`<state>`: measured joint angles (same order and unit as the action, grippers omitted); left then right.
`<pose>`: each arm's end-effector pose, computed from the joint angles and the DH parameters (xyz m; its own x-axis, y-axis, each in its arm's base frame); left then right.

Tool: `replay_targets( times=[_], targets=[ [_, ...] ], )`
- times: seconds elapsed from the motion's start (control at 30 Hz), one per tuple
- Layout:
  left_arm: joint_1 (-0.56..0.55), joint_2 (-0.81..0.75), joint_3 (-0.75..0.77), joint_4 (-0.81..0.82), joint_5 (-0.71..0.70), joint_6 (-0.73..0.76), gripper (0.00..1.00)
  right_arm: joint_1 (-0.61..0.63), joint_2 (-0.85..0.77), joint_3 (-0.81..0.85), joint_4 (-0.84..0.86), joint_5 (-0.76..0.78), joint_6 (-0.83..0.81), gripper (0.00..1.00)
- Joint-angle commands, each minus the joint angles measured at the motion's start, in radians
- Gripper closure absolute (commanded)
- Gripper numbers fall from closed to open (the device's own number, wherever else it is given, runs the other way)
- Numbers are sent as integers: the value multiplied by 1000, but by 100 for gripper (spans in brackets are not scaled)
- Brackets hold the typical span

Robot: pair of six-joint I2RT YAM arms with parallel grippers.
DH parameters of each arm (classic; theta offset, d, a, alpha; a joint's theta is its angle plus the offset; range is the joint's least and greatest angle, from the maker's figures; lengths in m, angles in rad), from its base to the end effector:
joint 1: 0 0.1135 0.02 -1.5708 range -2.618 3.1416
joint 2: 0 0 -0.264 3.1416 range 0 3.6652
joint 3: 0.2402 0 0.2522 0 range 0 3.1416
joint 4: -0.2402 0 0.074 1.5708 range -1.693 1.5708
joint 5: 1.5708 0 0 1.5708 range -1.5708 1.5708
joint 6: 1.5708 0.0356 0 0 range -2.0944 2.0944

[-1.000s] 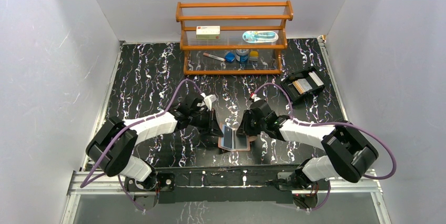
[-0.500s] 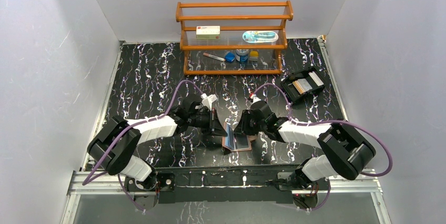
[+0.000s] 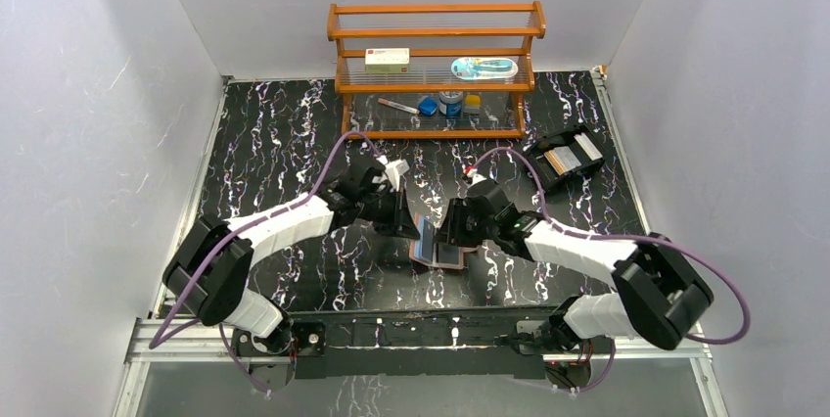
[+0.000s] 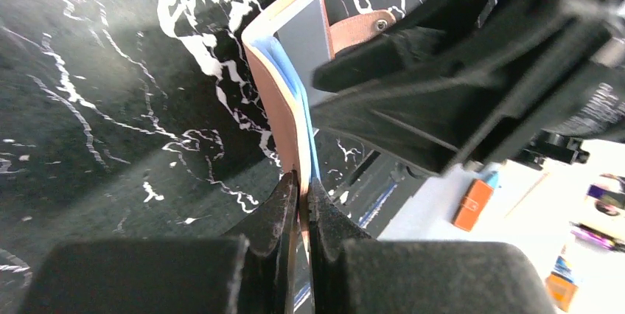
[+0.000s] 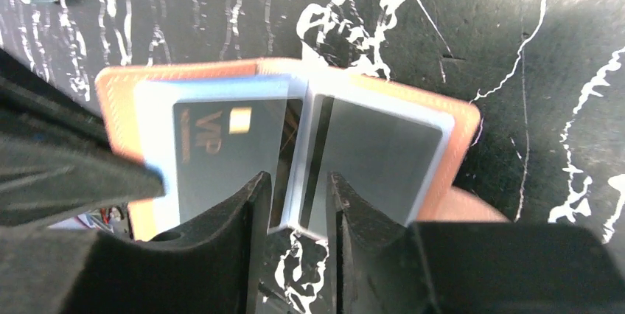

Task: Put the credit cards into the card holder
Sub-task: Turn over the card slot in the card holder.

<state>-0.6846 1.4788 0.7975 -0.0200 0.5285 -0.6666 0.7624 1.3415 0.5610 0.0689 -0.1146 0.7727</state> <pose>0.2240 -0.2060 0.2011 -0.9150 0.0577 -0.3993 0.3547 0.5866 -0.7281 0.1846 0.1819 0.1694 -0.8608 0.1368 -0.4901 -0.2064 0.7864 0.5821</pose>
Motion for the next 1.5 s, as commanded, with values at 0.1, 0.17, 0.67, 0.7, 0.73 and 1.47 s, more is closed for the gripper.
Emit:
replay_targets(
  times=[0.1,0.17,0.67,0.7,0.73,1.47],
  targets=[
    [-3,-16,219,-408,-189,141,100,3,-153,103,-155,73,-29,55],
    [-3,3,266,-489,-233,144,100,5,-152,97,-159,95,-31,55],
    [-58,228,564,-936,-537,105,100,2,-37,45,-37,61,-15,57],
    [-67,247,581,-944,-544,100,100,3,-41,40,-30,58,-8,57],
    [-78,262,595,-948,-551,96,100,2,-45,34,-24,56,-3,57],
    [66,74,231,-380,4,42,100,-250,-143,332,-423,190,-458,48]
  ],
)
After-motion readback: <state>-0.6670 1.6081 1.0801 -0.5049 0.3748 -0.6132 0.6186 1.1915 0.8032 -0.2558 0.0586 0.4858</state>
